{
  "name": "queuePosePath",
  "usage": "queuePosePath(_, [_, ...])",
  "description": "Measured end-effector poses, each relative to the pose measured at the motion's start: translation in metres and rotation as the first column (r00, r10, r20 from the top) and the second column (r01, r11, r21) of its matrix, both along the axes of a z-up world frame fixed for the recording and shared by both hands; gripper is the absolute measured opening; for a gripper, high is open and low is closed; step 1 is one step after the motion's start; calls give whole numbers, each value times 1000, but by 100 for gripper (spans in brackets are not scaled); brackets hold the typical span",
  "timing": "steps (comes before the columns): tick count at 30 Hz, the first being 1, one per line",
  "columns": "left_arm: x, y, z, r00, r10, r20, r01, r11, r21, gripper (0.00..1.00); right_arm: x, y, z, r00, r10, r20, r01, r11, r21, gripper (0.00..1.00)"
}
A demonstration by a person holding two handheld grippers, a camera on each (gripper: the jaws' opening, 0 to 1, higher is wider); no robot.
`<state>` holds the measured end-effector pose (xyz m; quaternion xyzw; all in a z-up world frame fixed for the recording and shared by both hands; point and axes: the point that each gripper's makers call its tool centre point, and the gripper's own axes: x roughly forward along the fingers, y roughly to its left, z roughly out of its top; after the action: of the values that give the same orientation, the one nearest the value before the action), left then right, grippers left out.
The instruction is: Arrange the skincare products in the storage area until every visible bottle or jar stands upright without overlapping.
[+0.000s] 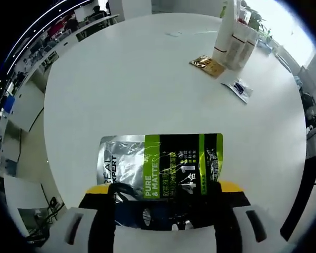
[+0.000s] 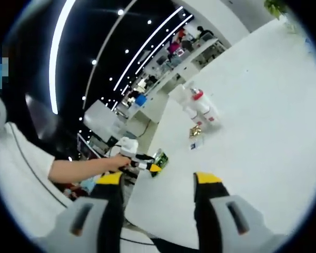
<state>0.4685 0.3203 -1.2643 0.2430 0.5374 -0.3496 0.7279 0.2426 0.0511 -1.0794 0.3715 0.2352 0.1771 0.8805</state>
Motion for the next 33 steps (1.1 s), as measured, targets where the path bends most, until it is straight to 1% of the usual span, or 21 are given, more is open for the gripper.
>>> queuePosePath(3, [-1,-2,0,1000,-7,-3,7,1000,8,75,0,2,0,1000,10,-3,-10,1000,5,51])
queuePosePath(6, [-5,-6,2,1000,-23,-5,23,999,23,69,-1,2,-1,1000,27,-6,-27,1000,1,51])
queuePosePath(10, [-16,-15,4,998,-58,-8,58,998,35,52,1,-4,0,999,44,-8,-44,999,5,51])
queuePosePath(11, [-18,-16,4,998,-60,-8,60,998,36,50,2,-5,0,999,48,-6,-48,999,6,51])
queuePosePath(14, [-22,-17,5,998,-56,6,56,998,13,43,8,-9,5,997,73,2,-73,997,-5,50])
queuePosePath(15, [-22,-17,5,998,-56,8,56,998,8,42,10,-11,8,997,74,12,-73,997,-6,50])
queuePosePath(19, [-23,-20,5,998,-56,11,56,998,1,37,13,-16,12,997,74,20,-74,997,0,50])
queuePosePath(23, [-18,-18,4,999,-35,2,35,999,-16,30,9,-24,8,997,73,13,-73,997,-6,50])
queuePosePath(27, [-18,-19,6,999,-28,-17,26,997,-67,26,1,-30,2,998,66,-4,-66,998,-7,50])
queuePosePath(30, [-19,-21,6,999,-31,-35,28,995,-100,20,-2,-34,-3,998,54,-17,-54,999,-1,50])
queuePosePath(33, [-19,-22,6,999,-33,-38,29,994,-103,18,-2,-34,-3,999,49,-20,-49,999,5,50])
